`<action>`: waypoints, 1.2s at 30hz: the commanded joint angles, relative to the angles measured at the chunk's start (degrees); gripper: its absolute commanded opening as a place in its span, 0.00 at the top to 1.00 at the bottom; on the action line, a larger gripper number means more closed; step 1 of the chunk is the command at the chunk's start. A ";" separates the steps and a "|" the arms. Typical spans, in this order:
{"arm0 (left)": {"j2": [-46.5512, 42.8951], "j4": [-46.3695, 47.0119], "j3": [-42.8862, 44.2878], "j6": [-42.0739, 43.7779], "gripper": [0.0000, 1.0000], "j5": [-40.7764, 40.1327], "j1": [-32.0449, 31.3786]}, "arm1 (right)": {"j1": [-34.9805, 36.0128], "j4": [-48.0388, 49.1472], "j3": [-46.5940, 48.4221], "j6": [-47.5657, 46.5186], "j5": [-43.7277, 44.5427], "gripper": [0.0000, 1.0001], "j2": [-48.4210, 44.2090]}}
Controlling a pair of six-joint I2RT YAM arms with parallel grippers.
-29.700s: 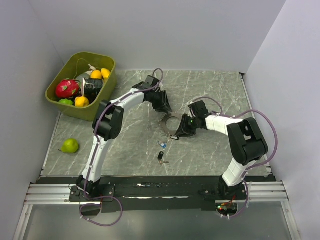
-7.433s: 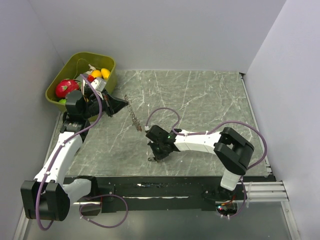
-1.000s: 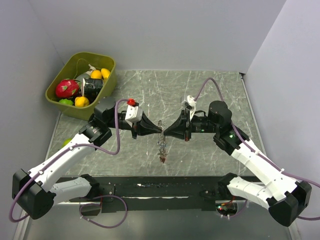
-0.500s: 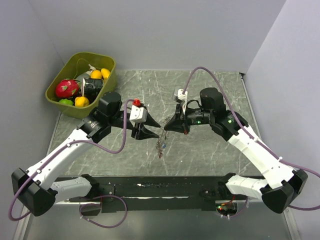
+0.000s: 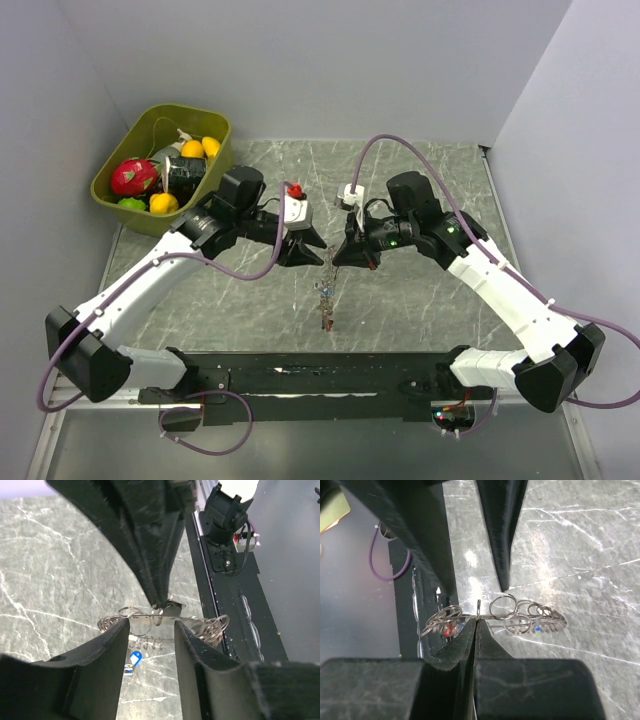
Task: Put the keys on the keyring
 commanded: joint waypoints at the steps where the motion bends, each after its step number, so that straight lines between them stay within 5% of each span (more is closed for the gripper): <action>1: 2.18 -3.38 3.95 3.59 0.57 1.60 -0.29 | -0.27 1.48 3.34 -1.07 -0.07 1.00 -0.94; 18: 5.96 -3.38 6.15 3.86 0.67 5.56 -0.99 | -0.27 4.03 2.02 0.16 -0.51 1.00 -0.59; 21: 6.57 -3.73 6.50 4.04 0.72 5.91 -1.26 | -0.27 4.56 1.85 0.51 -0.43 1.00 -0.94; 27: 8.07 -6.62 8.16 6.05 0.99 6.35 -1.52 | -0.27 4.39 1.58 0.42 0.10 1.00 -1.20; 34: 5.70 -0.49 5.71 2.38 0.99 5.21 -1.61 | -0.36 6.93 0.18 2.52 1.50 1.00 -2.52; 35: 5.26 0.74 4.32 1.67 0.99 4.86 -1.61 | -0.36 9.46 -0.87 3.23 1.59 0.95 -3.74; 36: 4.39 2.40 3.52 0.01 0.99 4.16 -1.61 | -0.27 10.88 -1.49 4.19 1.94 0.79 -4.36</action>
